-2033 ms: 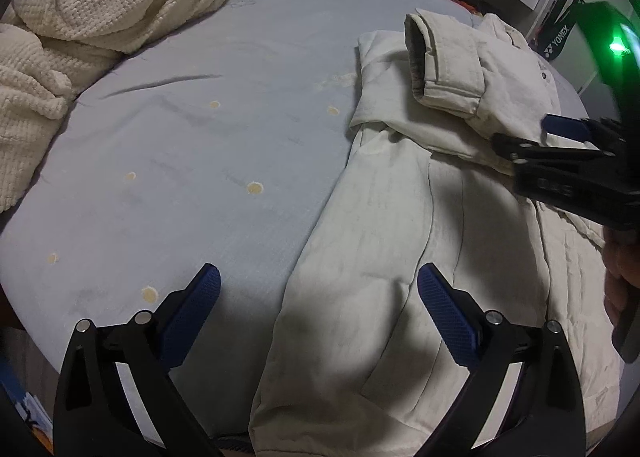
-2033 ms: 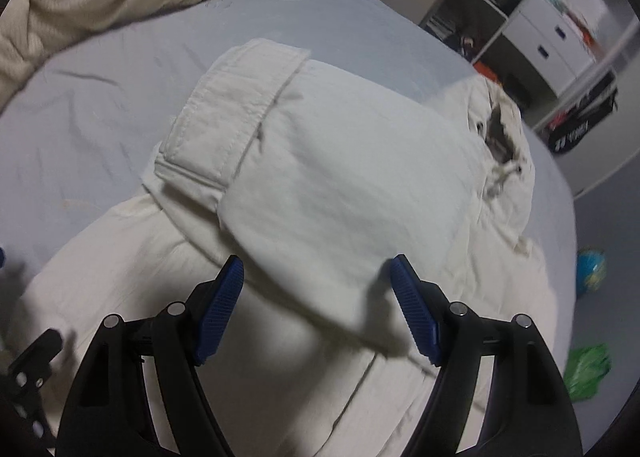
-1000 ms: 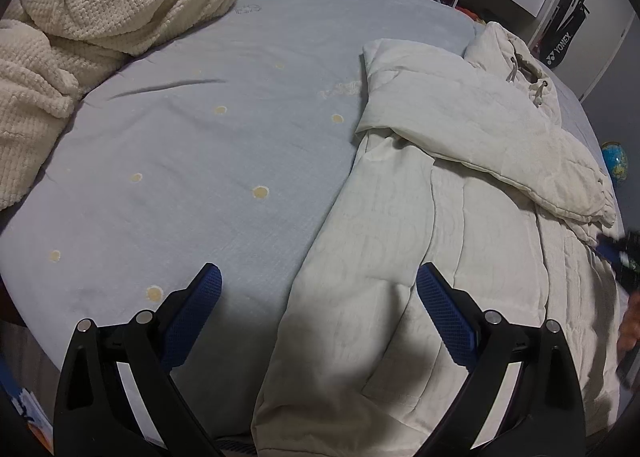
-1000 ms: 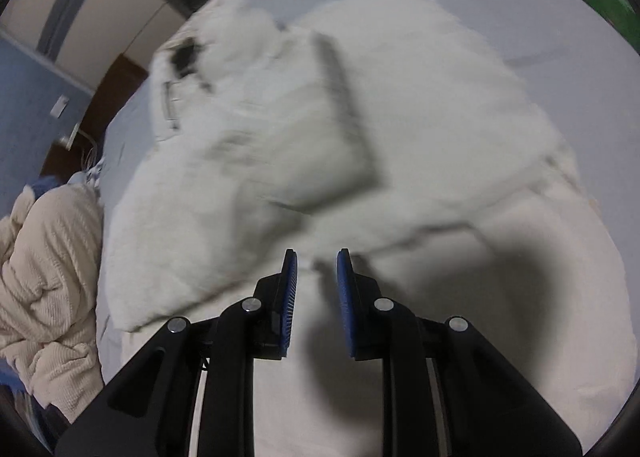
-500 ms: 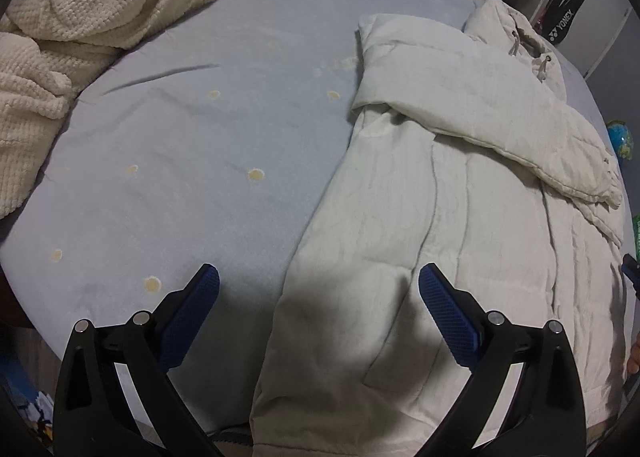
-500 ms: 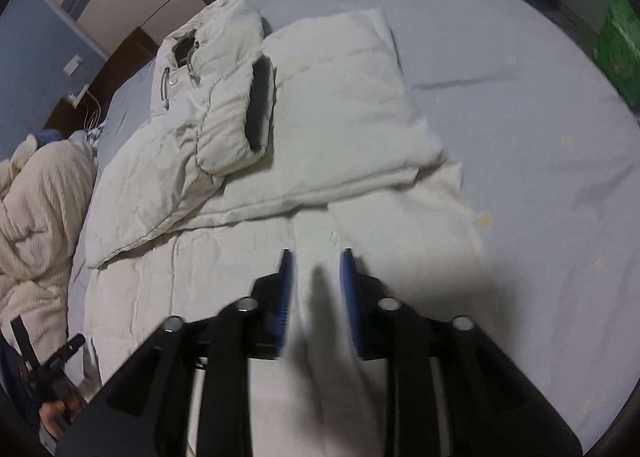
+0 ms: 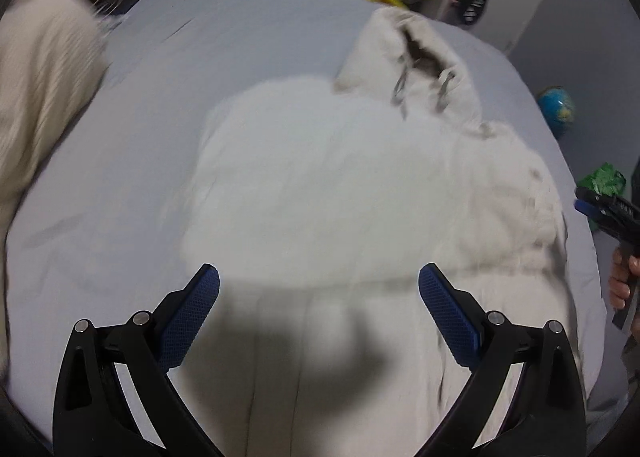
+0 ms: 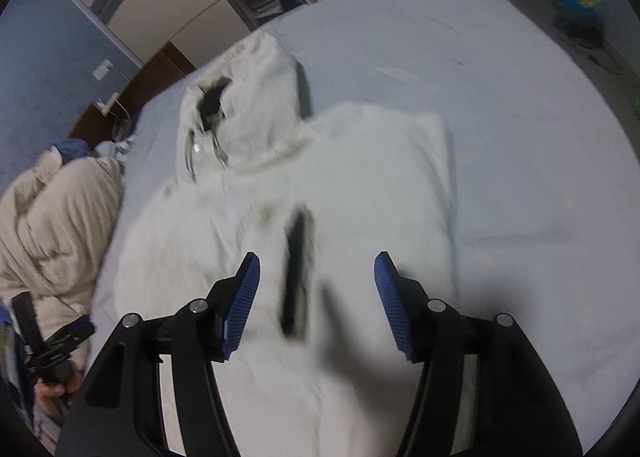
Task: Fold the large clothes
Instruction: 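Fold the held side edge inward toward the zipper with the right gripper, release, then grasp the jacket hem with both grippers and lift it toward the hood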
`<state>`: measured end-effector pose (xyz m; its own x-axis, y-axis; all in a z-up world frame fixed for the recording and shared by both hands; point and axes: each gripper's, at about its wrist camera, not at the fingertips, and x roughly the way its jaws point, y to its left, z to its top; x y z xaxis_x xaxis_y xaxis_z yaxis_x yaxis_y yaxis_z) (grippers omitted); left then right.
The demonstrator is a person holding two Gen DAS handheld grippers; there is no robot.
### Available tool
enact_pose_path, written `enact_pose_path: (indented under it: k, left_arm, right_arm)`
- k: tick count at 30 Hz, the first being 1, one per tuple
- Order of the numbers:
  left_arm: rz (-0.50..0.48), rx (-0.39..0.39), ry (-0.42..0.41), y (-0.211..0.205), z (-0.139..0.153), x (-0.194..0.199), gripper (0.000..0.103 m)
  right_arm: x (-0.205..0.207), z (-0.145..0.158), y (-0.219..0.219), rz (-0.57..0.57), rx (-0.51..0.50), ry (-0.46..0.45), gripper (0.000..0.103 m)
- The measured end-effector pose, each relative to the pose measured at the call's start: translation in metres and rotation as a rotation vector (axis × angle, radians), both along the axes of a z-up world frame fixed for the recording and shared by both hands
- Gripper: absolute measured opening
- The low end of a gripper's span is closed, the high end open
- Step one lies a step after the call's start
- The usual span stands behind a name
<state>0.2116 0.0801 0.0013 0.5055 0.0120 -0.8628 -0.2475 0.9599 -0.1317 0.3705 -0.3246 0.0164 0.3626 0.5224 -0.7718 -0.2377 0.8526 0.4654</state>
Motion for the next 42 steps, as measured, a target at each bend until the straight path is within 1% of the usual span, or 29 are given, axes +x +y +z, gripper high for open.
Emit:
enact_pose_path:
  k: [2, 4, 6, 7, 8, 10, 12, 13, 16, 19, 21, 23, 28, 31, 33, 34, 35, 37, 39, 42]
  left_arm:
    - [-0.041, 0.029, -0.027, 0.001, 0.004, 0.035, 0.096]
    - [-0.074, 0.066, -0.056, 0.006, 0.006, 0.073, 0.096]
    - [-0.088, 0.082, -0.070, 0.016, 0.003, 0.112, 0.096]
    - [-0.089, 0.083, -0.074, 0.021, 0.001, 0.123, 0.096]
    - [-0.095, 0.073, -0.075, 0.027, -0.002, 0.144, 0.096]
    - [-0.101, 0.056, -0.070, 0.036, -0.009, 0.173, 0.096]
    - [-0.091, 0.070, -0.055, 0.044, -0.015, 0.207, 0.096]
    - [-0.089, 0.065, -0.056, 0.048, -0.018, 0.224, 0.096]
    - [-0.088, 0.030, -0.067, 0.056, -0.020, 0.259, 0.096]
    - [-0.097, -0.002, -0.061, 0.057, -0.028, 0.298, 0.092]
    - [-0.095, -0.017, -0.053, 0.058, -0.035, 0.315, 0.089]
    - [-0.096, -0.021, -0.042, 0.058, -0.043, 0.332, 0.081]
    - [-0.068, -0.023, -0.015, 0.070, -0.063, 0.349, 0.069]
    - [-0.055, -0.012, 0.017, 0.074, -0.080, 0.364, 0.069]
    - [-0.064, 0.004, 0.038, 0.075, -0.097, 0.372, 0.069]
    - [-0.071, 0.005, 0.035, 0.075, -0.104, 0.372, 0.069]
    - [-0.073, 0.004, 0.024, 0.075, -0.109, 0.372, 0.070]
    - [-0.071, 0.013, -0.036, 0.076, -0.113, 0.370, 0.073]
    - [-0.072, 0.018, -0.073, 0.076, -0.116, 0.368, 0.074]
    - [-0.083, 0.024, -0.103, 0.073, -0.117, 0.369, 0.075]
  right_arm:
    - [0.031, 0.002, 0.010, 0.014, 0.043, 0.008, 0.059]
    - [0.064, 0.005, 0.024, 0.030, 0.059, 0.005, 0.061]
    - [0.092, 0.004, 0.038, 0.047, 0.074, 0.005, 0.062]
    - [0.102, 0.004, 0.043, 0.054, 0.080, 0.005, 0.062]
    - [0.120, 0.001, 0.054, 0.063, 0.082, 0.005, 0.062]
    - [0.142, -0.004, 0.066, 0.076, 0.090, 0.009, 0.062]
    - [0.173, -0.013, 0.084, 0.089, 0.105, 0.023, 0.062]
    - [0.182, -0.017, 0.089, 0.093, 0.109, 0.030, 0.062]
    - [0.221, -0.034, 0.116, 0.102, 0.112, 0.055, 0.062]
    - [0.250, -0.046, 0.135, 0.114, 0.127, 0.062, 0.062]
    - [0.263, -0.053, 0.144, 0.119, 0.130, 0.067, 0.062]
    - [0.278, -0.061, 0.153, 0.129, 0.139, 0.069, 0.062]
    - [0.300, -0.079, 0.165, 0.128, 0.134, 0.050, 0.061]
    - [0.310, -0.097, 0.172, 0.142, 0.095, 0.049, 0.059]
    - [0.313, -0.109, 0.177, 0.150, 0.076, 0.048, 0.058]
    - [0.313, -0.113, 0.178, 0.155, 0.077, 0.023, 0.058]
    - [0.312, -0.114, 0.179, 0.160, 0.078, 0.000, 0.058]
    - [0.309, -0.119, 0.179, 0.171, 0.095, -0.073, 0.058]
    - [0.306, -0.122, 0.177, 0.172, 0.114, -0.113, 0.057]
    - [0.305, -0.123, 0.179, 0.171, 0.112, -0.137, 0.057]
